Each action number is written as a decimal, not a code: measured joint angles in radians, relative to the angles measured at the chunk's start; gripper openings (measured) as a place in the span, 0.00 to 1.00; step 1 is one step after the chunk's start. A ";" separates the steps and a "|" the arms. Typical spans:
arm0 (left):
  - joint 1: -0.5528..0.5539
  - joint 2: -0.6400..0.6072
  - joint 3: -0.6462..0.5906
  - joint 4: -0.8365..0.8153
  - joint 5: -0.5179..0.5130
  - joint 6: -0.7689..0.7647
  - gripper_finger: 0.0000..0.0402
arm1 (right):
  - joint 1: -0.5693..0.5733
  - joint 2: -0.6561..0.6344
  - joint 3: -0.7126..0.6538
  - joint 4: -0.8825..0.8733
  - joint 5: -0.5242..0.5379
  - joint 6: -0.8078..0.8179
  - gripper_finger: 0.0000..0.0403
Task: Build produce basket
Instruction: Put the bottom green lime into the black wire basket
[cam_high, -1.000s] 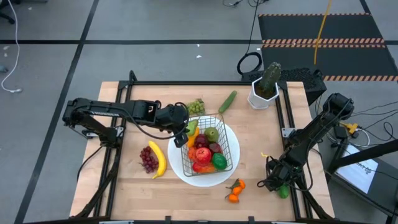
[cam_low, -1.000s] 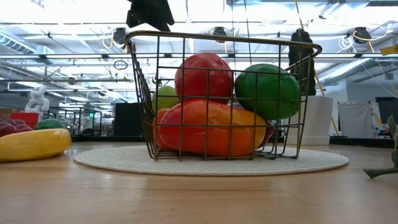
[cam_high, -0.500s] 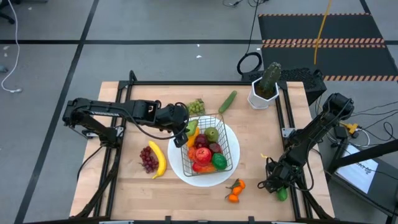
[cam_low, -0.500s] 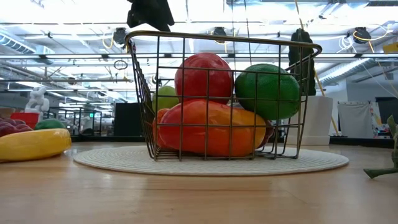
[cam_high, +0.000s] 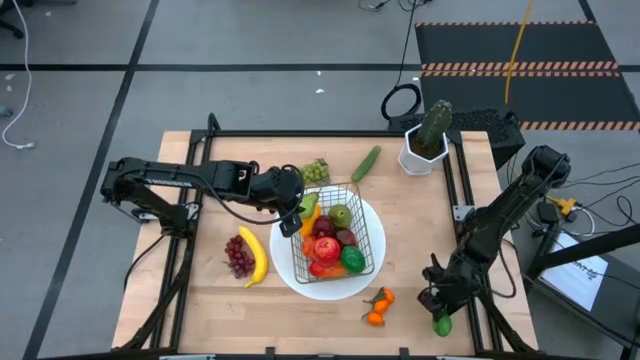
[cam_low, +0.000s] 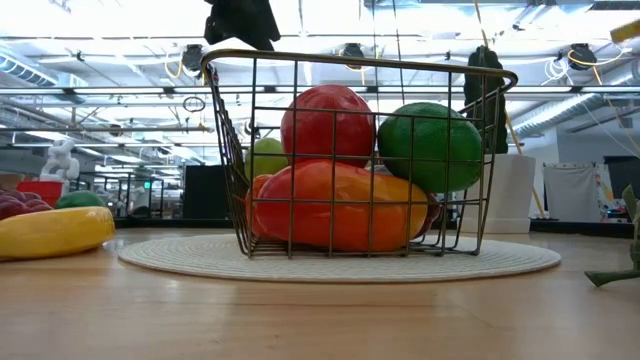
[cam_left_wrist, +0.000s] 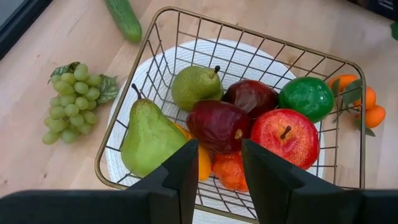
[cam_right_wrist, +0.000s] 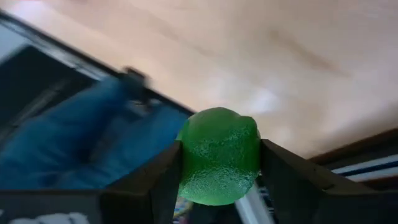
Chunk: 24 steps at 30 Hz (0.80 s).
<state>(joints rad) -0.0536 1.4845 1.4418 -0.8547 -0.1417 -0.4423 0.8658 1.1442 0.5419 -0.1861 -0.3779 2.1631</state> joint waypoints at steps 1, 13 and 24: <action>0.000 0.000 0.000 0.000 0.000 0.000 0.30 | 0.000 -0.019 0.001 0.002 0.024 0.013 0.49; 0.001 0.000 0.000 0.000 -0.016 0.002 0.30 | -0.039 -0.142 0.092 -0.032 0.284 0.000 0.49; 0.008 0.000 0.000 0.003 -0.017 -0.006 0.30 | -0.133 -0.138 0.199 -0.017 0.515 -0.200 0.49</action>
<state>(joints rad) -0.0460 1.4845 1.4418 -0.8513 -0.1589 -0.4485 0.7329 1.0065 0.7411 -0.2029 0.1374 1.9628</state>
